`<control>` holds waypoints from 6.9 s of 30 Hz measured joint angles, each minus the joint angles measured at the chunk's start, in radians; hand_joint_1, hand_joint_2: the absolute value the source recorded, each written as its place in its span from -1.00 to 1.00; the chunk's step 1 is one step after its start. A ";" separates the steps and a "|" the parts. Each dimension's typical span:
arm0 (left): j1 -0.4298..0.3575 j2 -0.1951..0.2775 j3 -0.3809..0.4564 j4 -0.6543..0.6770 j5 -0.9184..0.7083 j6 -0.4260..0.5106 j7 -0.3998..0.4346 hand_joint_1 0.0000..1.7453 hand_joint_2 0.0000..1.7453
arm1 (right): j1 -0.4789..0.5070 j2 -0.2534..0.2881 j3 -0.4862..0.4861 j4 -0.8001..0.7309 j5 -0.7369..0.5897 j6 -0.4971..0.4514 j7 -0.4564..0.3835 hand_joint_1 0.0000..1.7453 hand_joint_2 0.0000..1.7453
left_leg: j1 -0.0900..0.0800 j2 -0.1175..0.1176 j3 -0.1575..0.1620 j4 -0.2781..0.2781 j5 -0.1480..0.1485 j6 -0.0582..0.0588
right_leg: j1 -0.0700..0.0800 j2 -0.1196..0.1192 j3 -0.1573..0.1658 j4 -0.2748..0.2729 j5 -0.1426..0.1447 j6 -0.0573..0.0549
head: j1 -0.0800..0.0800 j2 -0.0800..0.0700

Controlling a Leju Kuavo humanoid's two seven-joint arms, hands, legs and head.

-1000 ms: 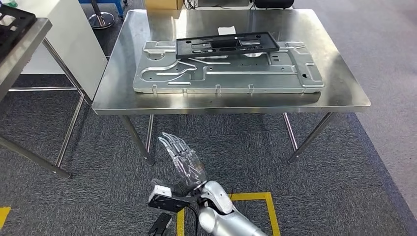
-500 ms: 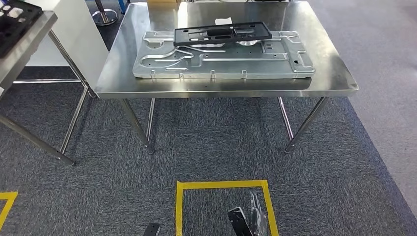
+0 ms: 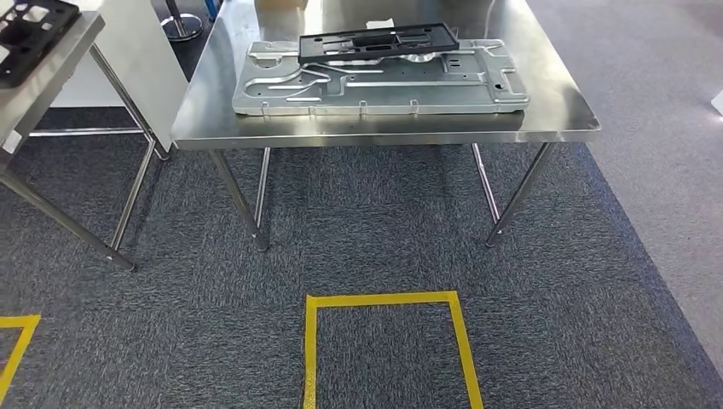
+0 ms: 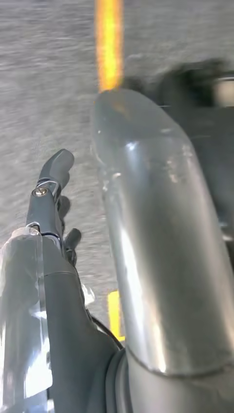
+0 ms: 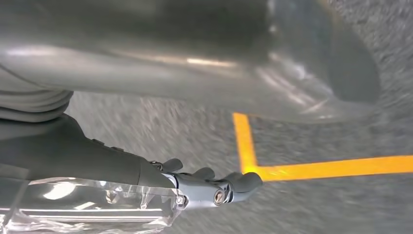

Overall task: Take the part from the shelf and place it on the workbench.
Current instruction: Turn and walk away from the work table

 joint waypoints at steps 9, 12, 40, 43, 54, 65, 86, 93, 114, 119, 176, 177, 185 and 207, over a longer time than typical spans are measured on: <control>0.021 0.020 0.003 0.000 -0.054 0.001 0.039 -1.00 -1.00 | 0.006 -0.007 -0.083 0.020 -0.010 0.033 0.155 -1.00 -1.00 | 0.005 -0.010 -0.060 0.288 -0.215 -0.012 | 0.035 -0.010 -0.100 -0.017 0.076 -0.066 | -0.007 0.000; 0.020 0.028 -0.001 0.000 -0.069 -0.002 0.053 -1.00 -1.00 | 0.006 -0.008 -0.087 0.023 0.014 0.050 0.194 -1.00 -1.00 | -0.011 -0.011 0.052 0.217 -0.142 0.012 | 0.046 -0.011 -0.149 -0.001 0.105 -0.068 | -0.007 0.000; 0.029 0.042 -0.017 0.000 -0.127 -0.013 0.122 -1.00 -1.00 | 0.020 -0.013 -0.026 0.034 0.131 0.089 0.268 -1.00 -1.00 | -0.002 -0.028 -0.041 0.271 -0.220 -0.018 | 0.028 -0.056 -0.071 -0.021 0.051 -0.067 | -0.014 0.000; 0.032 0.043 -0.025 0.000 -0.137 -0.014 0.123 -1.00 -1.00 | 0.019 -0.013 -0.024 0.034 0.133 0.092 0.272 -1.00 -1.00 | -0.004 0.013 0.074 0.094 -0.149 -0.009 | 0.031 -0.091 -0.076 -0.012 0.051 -0.064 | -0.014 0.000; 0.038 0.046 -0.038 0.001 -0.152 -0.014 0.129 -1.00 -1.00 | 0.019 -0.014 -0.015 0.035 0.141 0.096 0.276 -1.00 -1.00 | -0.008 -0.027 0.104 -0.033 -0.083 0.045 | 0.029 -0.019 -0.185 0.228 -0.085 -0.015 | -0.002 0.000; 0.042 0.047 -0.041 0.001 -0.155 -0.013 0.135 -1.00 -1.00 | 0.021 -0.014 -0.010 0.036 0.151 0.108 0.275 -1.00 -1.00 | -0.009 -0.119 0.064 0.013 -0.094 0.003 | 0.021 0.028 -0.068 -0.008 0.041 -0.052 | -0.004 0.000; 0.037 0.047 -0.042 0.001 -0.177 -0.015 0.125 -1.00 -1.00 | 0.025 -0.029 0.043 0.039 0.228 0.164 0.274 -1.00 -1.00 | -0.009 -0.052 0.084 -0.016 -0.079 0.046 | 0.025 -0.009 -0.183 0.269 -0.105 -0.019 | -0.004 0.000; 0.033 0.048 -0.042 0.001 -0.180 -0.010 0.105 -1.00 -1.00 | 0.024 -0.041 0.046 0.041 0.232 0.171 0.260 -1.00 -1.00 | -0.008 -0.138 0.064 0.006 -0.082 0.018 | 0.020 0.072 -0.084 0.014 0.032 -0.034 | -0.003 0.000; 0.024 0.069 0.010 0.001 -0.147 0.027 0.003 -1.00 -1.00 | 0.019 -0.074 0.043 0.041 0.305 0.207 0.287 -1.00 -1.00 | -0.006 -0.021 0.070 -0.009 -0.074 0.040 | 0.019 -0.021 -0.134 0.176 -0.088 -0.013 | -0.006 0.000; 0.024 0.074 0.033 0.001 -0.139 0.032 -0.024 -1.00 -1.00 | 0.019 -0.064 0.050 0.042 0.314 0.220 0.278 -1.00 -1.00 | -0.010 -0.090 0.070 -0.003 -0.073 0.040 | 0.019 0.009 -0.143 0.169 -0.022 -0.023 | -0.005 0.000; 0.020 0.088 0.144 0.000 -0.127 0.064 -0.164 -1.00 -1.00 | 0.012 -0.016 0.099 0.047 0.433 0.267 0.312 -1.00 -1.00 | 0.010 -0.024 0.047 0.015 -0.068 0.019 | 0.017 -0.027 -0.106 0.151 -0.087 -0.024 | 0.004 0.000; 0.019 0.088 0.144 0.000 -0.128 0.064 -0.164 -1.00 -1.00 | 0.013 -0.016 0.099 0.047 0.435 0.272 0.312 -1.00 -1.00 | 0.006 -0.035 0.045 0.016 -0.067 0.023 | 0.020 -0.018 -0.143 0.220 -0.113 -0.029 | 0.004 0.000; 0.016 0.085 0.144 0.001 -0.145 0.060 -0.152 -1.00 -1.00 | 0.013 -0.018 0.110 0.048 0.462 0.329 0.335 -1.00 -1.00 | -0.009 -0.137 0.044 0.016 -0.062 0.024 | 0.061 0.089 -0.093 0.020 0.052 -0.092 | 0.005 0.000; 0.015 0.090 0.144 0.001 -0.175 0.058 -0.149 -1.00 -1.00 | 0.007 -0.014 0.163 0.048 0.534 0.394 0.336 -1.00 -1.00 | 0.000 -0.005 0.075 -0.015 -0.061 0.028 | 0.043 -0.053 -0.089 0.072 -0.019 -0.045 | 0.005 0.000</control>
